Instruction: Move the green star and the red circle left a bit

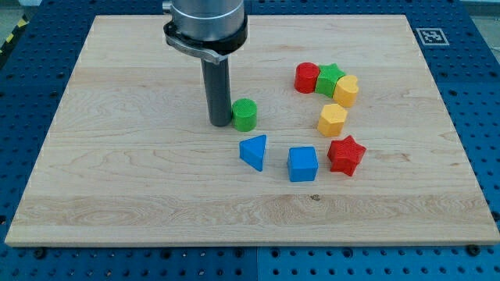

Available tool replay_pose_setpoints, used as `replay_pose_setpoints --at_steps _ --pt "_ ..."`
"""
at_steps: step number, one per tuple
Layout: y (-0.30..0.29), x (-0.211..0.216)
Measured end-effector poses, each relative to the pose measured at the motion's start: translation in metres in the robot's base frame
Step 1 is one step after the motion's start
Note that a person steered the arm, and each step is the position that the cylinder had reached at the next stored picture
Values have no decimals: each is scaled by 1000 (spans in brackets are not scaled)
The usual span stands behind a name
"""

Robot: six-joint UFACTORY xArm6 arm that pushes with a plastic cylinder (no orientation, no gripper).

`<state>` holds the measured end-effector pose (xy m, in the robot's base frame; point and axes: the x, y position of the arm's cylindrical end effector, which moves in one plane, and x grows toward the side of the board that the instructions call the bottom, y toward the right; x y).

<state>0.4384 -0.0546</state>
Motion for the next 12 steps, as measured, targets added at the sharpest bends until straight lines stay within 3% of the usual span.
replay_pose_setpoints --at_steps 2,3,4,6,7,9,12 --pt "-3 -47" --pt "-1 -104" --pt "51 -141" --pt "226 -131" --pt "247 -100" --pt "237 -87" --pt "167 -87"
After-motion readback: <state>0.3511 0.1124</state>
